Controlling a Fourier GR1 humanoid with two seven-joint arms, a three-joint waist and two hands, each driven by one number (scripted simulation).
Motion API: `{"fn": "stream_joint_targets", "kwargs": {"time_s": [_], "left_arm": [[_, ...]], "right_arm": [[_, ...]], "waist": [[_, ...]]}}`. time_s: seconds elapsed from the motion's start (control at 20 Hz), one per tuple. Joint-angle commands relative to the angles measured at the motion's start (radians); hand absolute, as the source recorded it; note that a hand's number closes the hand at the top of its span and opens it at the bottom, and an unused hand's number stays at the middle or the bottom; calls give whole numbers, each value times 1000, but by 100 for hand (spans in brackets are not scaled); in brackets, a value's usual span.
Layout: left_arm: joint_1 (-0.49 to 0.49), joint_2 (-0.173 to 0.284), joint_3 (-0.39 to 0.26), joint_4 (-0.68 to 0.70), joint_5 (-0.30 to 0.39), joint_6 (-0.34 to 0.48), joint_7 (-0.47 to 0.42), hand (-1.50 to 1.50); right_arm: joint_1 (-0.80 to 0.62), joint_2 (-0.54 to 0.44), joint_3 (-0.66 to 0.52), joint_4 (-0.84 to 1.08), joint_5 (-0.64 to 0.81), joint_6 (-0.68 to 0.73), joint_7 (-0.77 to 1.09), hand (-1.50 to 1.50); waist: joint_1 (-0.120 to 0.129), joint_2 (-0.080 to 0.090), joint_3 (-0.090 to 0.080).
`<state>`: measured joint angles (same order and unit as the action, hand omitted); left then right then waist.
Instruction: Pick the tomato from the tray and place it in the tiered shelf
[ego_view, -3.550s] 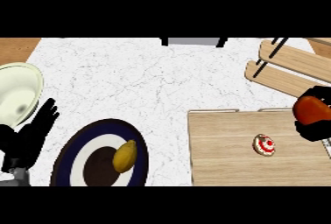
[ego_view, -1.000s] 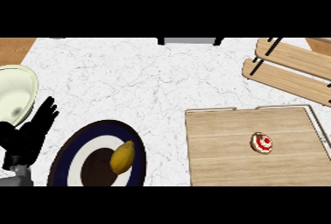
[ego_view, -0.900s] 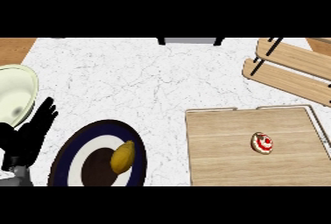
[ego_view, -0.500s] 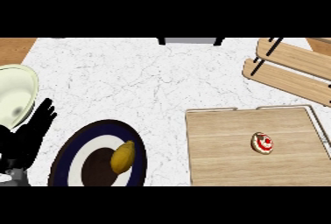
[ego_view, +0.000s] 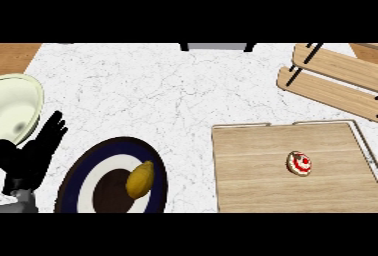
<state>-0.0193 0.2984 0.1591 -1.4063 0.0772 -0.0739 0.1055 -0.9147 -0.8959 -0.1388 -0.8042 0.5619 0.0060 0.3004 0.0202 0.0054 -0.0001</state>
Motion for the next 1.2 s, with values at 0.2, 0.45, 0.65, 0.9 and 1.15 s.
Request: {"fn": "stream_joint_targets", "kwargs": {"time_s": [0.2, 0.45, 0.65, 0.9, 1.15], "left_arm": [[-29, -2, 12, 4, -10, 9, 23, 0], [-17, -15, 16, 57, -28, 11, -29, 0], [52, -29, 15, -5, -20, 2, -43, 0], [22, -2, 21, -26, -12, -11, 23, 0], [21, 8, 41, -33, 5, -25, 29, 0]], "right_arm": [[-104, -4, -103, 166, -46, -21, -127, -150], [-107, 23, -178, 138, -150, 39, -89, -150], [-76, -3, -257, 114, -238, 80, -92, -150], [-107, -99, -364, 98, -339, 138, -66, -150], [-6, -190, -470, 14, -444, 218, -19, -150]], "waist": [[-2, 0, 1], [-15, -3, 0], [-17, -7, 0], [-22, -8, 0], [-35, -11, 0]]}}
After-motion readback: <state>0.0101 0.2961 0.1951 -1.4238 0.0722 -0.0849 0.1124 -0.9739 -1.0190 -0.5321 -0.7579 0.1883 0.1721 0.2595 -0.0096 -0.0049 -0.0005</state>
